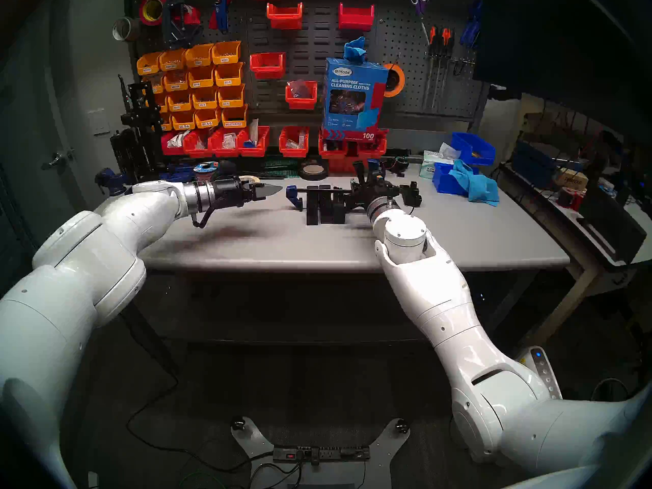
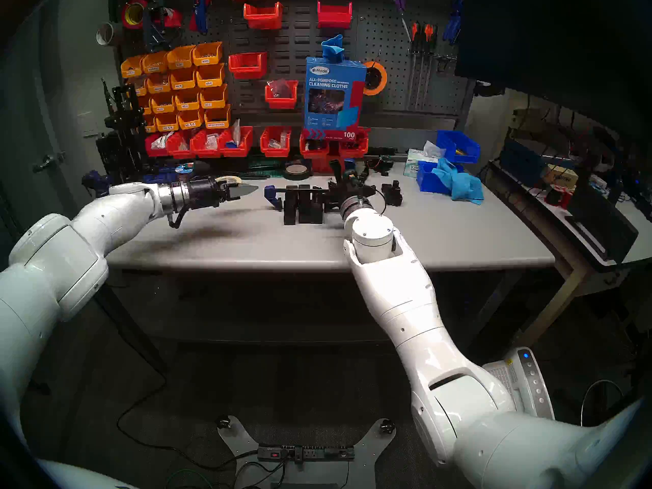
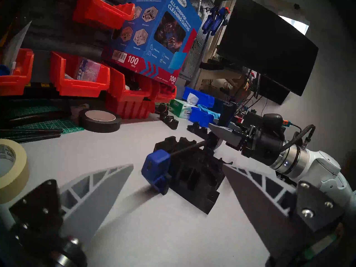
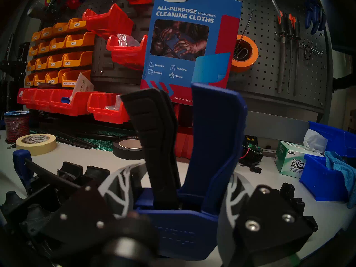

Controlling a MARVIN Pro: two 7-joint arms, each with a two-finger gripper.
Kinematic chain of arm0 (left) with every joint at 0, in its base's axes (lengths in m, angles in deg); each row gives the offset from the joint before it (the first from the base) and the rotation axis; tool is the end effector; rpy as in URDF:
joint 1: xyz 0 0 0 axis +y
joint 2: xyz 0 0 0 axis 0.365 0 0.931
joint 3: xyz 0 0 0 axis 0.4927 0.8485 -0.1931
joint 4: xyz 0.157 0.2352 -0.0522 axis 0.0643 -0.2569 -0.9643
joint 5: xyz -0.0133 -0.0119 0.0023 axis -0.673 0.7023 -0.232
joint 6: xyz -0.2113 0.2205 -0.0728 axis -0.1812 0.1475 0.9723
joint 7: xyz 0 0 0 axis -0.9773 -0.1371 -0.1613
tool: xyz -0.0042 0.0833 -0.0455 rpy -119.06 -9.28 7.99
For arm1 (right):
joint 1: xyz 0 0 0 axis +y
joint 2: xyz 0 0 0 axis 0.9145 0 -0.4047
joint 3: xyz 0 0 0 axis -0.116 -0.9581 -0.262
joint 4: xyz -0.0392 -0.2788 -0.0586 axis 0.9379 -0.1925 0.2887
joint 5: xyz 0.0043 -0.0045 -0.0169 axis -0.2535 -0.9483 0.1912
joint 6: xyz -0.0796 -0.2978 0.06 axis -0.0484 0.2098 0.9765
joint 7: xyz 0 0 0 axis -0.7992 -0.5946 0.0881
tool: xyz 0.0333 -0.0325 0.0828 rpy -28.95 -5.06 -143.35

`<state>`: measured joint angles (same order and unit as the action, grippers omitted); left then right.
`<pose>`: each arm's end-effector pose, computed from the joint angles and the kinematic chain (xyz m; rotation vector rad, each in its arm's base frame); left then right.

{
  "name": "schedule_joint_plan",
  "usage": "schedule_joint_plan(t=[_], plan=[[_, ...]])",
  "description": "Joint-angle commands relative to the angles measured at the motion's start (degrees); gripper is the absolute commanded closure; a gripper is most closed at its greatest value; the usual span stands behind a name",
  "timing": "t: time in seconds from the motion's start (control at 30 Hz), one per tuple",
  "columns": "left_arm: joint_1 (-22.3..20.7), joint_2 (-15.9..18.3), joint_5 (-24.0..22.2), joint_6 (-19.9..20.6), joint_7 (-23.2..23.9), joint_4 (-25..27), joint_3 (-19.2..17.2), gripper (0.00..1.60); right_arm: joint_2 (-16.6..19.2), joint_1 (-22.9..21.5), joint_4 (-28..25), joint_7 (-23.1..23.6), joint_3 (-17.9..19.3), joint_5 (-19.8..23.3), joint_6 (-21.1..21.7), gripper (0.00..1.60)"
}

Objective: Clamp the two 3D printed pieces together with the clamp

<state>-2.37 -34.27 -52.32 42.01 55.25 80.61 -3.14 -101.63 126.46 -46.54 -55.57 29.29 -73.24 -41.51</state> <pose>0.5915 0.1248 -0.1721 1.7648 -0.6604 1.3107 0.5503 0.0807 -0.1956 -2.1507 -0.3229 -2.2405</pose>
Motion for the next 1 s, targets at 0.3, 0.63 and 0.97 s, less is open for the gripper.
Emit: schedule_joint_plan(t=[0.3,0.63,0.97], plan=[[-1.4,0.7,1.0,0.3,1.6,0.7,0.6,0.0,0.1,-0.6,-1.5,-0.2,0.1,-0.2,-0.7,1.6],[-1.4,0.1,1.9,1.0,1.7,1.0,1.1,0.0,0.1,-0.4,-1.7,-0.3,0.1,-0.1,-0.8,1.6],[-1.5,-0.1,2.4,1.7,2.2,1.1,1.1,0.0,0.1,-0.2,-1.9,-0.5,0.1,-0.2,-0.8,1.6]])
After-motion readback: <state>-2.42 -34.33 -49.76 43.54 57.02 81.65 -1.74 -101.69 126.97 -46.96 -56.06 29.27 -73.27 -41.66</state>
